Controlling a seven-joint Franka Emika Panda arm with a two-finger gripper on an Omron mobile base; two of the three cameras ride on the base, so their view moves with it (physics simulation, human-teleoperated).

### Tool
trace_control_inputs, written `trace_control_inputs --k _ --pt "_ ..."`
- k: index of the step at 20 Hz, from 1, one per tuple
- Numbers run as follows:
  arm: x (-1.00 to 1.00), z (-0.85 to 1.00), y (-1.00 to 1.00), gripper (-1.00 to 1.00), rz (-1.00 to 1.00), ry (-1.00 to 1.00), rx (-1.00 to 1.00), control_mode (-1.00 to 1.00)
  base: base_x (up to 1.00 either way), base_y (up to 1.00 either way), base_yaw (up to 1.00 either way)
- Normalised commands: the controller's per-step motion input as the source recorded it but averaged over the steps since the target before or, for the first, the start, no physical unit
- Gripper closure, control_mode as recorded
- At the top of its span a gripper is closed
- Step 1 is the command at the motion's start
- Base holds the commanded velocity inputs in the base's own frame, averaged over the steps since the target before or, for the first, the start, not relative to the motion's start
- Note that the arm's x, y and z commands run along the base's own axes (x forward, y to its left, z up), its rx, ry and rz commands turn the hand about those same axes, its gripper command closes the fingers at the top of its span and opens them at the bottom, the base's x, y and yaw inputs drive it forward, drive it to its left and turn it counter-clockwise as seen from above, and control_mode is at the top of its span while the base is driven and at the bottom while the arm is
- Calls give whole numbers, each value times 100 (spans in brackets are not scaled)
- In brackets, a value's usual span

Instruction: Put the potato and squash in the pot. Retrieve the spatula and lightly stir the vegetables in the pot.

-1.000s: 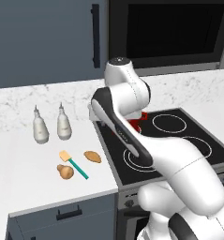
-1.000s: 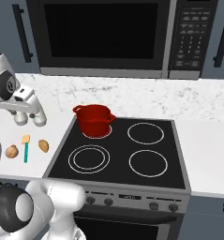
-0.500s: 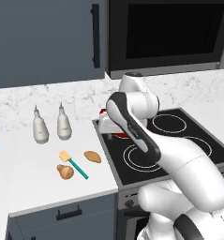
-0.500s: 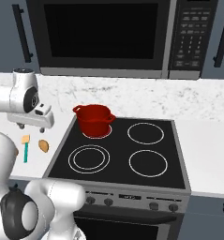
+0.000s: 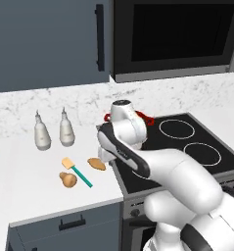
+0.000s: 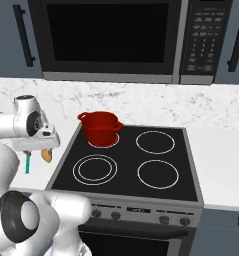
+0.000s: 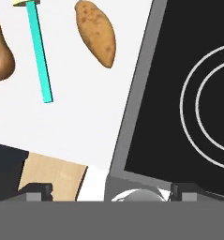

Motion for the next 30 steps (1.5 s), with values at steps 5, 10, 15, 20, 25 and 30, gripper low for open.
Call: trace_control_inputs --k 5,10,15,20,25,30 --pt "51 -52 38 -100 16 11 -9 -100 0 0 0" --pt "55 -31 53 -100 12 8 -3 -100 0 0 0" --pt "52 -23 22 -100 7 0 -1 -100 0 0 0" --pt "48 -36 5 -100 7 0 -3 -100 0 0 0" --pt "39 -49 4 -100 8 0 -4 -100 0 0 0" --pt "33 -39 1 -100 7 0 -3 -100 0 0 0"
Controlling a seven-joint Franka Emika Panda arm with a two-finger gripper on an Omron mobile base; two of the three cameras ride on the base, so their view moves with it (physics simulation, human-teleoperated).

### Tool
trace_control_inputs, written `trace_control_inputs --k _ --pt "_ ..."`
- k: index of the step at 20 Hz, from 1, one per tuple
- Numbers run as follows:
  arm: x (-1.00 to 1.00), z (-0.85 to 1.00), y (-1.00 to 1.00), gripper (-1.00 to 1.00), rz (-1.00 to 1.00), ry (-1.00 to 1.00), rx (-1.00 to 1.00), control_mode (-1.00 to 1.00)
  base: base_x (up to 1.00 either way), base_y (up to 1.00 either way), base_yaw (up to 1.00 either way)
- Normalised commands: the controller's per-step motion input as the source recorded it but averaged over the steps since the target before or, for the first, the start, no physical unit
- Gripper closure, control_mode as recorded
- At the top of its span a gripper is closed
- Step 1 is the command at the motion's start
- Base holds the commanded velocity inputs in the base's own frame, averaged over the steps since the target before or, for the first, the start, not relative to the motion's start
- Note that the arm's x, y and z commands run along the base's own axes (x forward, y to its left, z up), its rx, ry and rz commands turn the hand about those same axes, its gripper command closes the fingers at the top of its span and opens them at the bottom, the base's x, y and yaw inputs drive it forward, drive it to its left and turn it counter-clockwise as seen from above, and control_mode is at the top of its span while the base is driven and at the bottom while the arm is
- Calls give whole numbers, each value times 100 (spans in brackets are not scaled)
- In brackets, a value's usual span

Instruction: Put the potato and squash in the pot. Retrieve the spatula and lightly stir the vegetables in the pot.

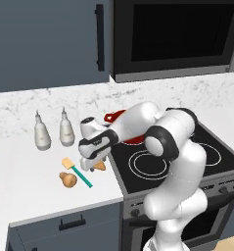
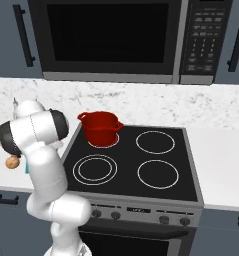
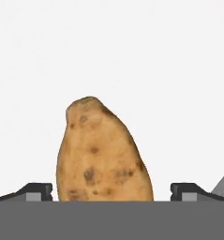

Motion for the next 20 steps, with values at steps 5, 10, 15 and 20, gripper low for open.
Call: trace_control_inputs --k 5,10,15,20 --pt "18 -23 3 -100 3 0 -1 -100 0 0 0" --pt "-9 -1 -2 -100 0 0 0 -100 0 0 0" --pt "-23 0 -9 100 0 0 0 -100 0 0 0" --pt "-58 31 -38 100 0 -5 1 -100 0 0 0"
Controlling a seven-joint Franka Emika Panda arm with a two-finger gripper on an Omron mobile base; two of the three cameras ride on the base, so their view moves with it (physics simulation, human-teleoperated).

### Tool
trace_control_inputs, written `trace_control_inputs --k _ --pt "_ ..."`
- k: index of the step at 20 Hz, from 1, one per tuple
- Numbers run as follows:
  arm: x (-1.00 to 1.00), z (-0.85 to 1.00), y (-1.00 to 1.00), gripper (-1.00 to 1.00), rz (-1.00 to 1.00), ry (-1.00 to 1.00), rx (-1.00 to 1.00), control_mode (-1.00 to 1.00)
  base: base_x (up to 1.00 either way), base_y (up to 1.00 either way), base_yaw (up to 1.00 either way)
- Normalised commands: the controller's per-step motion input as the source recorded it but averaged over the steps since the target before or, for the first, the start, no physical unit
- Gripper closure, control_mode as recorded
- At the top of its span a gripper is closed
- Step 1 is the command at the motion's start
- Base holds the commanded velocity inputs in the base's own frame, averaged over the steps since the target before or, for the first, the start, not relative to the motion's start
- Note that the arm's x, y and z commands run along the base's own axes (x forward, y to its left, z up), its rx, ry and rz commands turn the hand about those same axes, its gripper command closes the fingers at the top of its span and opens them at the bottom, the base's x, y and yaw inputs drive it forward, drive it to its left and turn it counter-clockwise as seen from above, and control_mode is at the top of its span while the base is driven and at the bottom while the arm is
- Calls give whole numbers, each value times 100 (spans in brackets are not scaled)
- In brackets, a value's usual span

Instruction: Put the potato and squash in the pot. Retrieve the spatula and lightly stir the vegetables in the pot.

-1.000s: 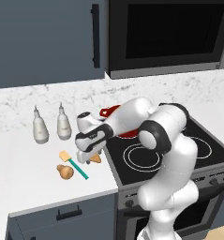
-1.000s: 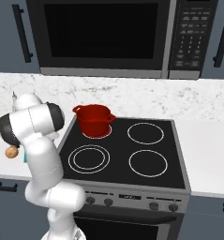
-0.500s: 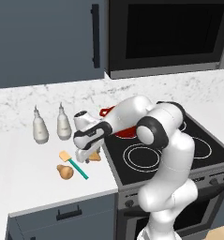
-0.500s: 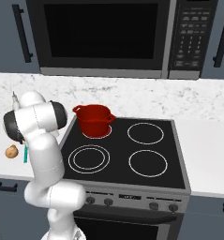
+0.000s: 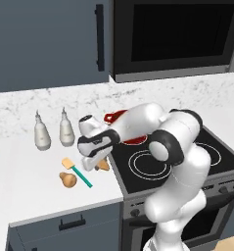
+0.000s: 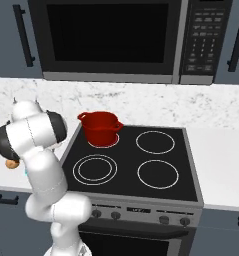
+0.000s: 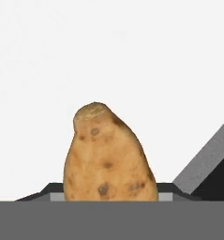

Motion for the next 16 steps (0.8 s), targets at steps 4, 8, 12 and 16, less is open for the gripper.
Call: trace_control_inputs --k 4,8,12,16 --pt "-95 96 -54 100 0 -22 11 -100 0 0 0" --pt "-87 100 -56 100 0 -32 16 -100 0 0 0" --pt "-49 100 -80 100 -1 -36 15 -100 0 0 0" --pt "-6 100 -86 100 -4 -35 14 -100 0 0 0"
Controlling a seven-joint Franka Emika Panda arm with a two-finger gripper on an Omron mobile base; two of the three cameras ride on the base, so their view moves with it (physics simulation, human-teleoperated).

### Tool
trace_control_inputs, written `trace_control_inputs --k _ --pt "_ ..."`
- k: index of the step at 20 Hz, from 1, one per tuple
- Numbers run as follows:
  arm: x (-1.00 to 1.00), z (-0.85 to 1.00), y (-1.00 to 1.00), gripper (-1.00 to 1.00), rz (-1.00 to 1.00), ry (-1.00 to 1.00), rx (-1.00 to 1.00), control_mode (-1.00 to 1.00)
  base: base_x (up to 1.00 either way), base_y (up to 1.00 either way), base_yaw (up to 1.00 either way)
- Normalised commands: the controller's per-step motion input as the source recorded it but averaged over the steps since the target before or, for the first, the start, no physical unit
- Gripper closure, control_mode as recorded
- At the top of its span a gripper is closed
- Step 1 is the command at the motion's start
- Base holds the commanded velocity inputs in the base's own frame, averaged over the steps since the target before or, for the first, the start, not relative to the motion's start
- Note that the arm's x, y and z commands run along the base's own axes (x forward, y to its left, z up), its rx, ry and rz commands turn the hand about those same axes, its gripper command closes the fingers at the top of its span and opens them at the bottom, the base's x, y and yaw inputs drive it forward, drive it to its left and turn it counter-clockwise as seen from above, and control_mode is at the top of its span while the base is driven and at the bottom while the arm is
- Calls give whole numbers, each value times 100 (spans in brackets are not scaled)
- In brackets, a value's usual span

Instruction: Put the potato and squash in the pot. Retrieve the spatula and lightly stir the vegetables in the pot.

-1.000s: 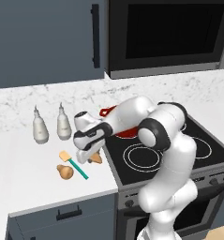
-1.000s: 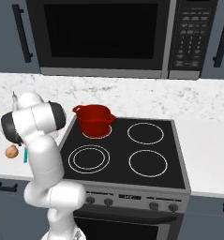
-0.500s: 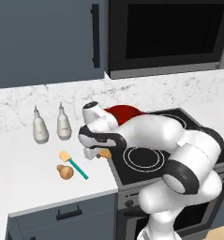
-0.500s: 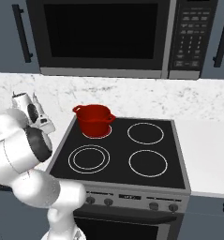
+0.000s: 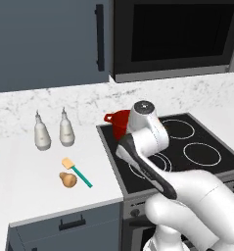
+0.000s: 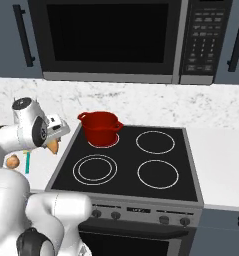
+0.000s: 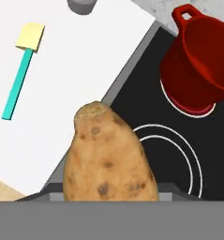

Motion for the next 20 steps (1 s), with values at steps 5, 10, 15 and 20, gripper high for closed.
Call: trace_control_inputs --k 5,10,15,20 --pt "29 92 -41 100 -8 -22 13 -100 0 0 0" --pt "76 59 -2 100 -13 -3 12 -100 0 0 0" --pt "80 18 0 100 -20 0 12 -100 0 0 0" --pt "89 -4 -18 100 -25 1 12 -100 0 0 0"
